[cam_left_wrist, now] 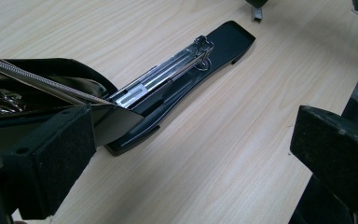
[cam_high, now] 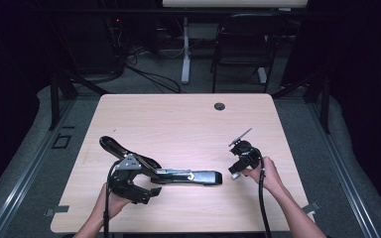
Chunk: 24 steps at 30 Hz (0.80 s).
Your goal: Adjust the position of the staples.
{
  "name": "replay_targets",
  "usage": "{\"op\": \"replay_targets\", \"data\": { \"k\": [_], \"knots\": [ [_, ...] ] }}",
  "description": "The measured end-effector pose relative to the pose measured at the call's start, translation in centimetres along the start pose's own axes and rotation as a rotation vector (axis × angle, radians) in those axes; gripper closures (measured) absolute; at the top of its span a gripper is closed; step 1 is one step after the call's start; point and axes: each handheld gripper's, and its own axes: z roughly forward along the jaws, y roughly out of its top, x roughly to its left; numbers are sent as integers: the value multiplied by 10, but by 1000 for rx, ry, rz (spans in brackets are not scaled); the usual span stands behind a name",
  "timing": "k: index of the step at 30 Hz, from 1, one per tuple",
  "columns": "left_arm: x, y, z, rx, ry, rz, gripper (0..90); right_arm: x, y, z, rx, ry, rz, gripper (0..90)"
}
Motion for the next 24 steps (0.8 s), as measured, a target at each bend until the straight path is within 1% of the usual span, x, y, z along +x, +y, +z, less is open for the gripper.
{"op": "replay_targets", "data": {
  "k": [1,2,3,4,5,6,8,9,10,11,12,13,14,15,16,17,18,19,20,21,22,24],
  "knots": [
    [0,0,0,1,0,0,2,-1,0,0,-4,4,-3,632],
    [0,0,0,1,0,0,2,-3,1,0,3,15,-24,630],
    [0,0,0,0,1,-1,3,-4,1,4,-6,46,-10,622],
    [0,0,0,-1,1,-2,3,-5,1,4,13,49,-17,621],
    [0,0,0,-1,-1,-3,3,-3,-1,10,-36,58,23,616],
    [0,0,-1,-2,-2,-5,2,-5,0,9,14,63,-5,610],
    [1,0,-1,-5,-1,-5,2,-5,-1,12,41,77,-6,600],
    [0,0,-1,-5,-2,-5,3,-7,-2,12,55,77,-10,600],
    [0,0,-1,-5,-2,-5,2,-7,-2,12,55,77,-10,600],
    [0,0,-1,-5,-4,-6,2,-8,-3,11,72,85,-7,591],
    [0,0,-1,-5,-4,-6,3,-8,-3,11,72,85,-7,591],
    [0,0,-1,-4,-5,-4,3,-7,-4,12,57,93,18,584],
    [0,0,-2,-4,-5,-3,2,-9,-5,10,78,89,8,583],
    [0,0,-2,-4,-5,0,2,-10,-7,8,87,94,6,574],
    [1,0,-2,-5,-5,-1,2,-10,-8,8,88,105,19,570],
    [1,0,-2,-5,-5,-1,2,-11,-8,7,113,112,2,570],
    [1,0,-2,-4,-7,-4,2,-11,-8,7,113,112,2,570],
    [1,0,-2,-3,-8,-4,2,-8,-12,9,103,116,30,559],
    [1,0,-2,-3,-8,-4,2,-8,-12,9,103,116,30,559],
    [1,0,-2,-5,-7,0,2,-9,-14,8,130,121,9,552],
    [1,0,-2,-5,-7,0,2,-9,-14,8,130,121,9,552],
    [1,0,-2,-4,-10,-3,2,-6,-15,5,123,99,-16,540]
  ]
}}
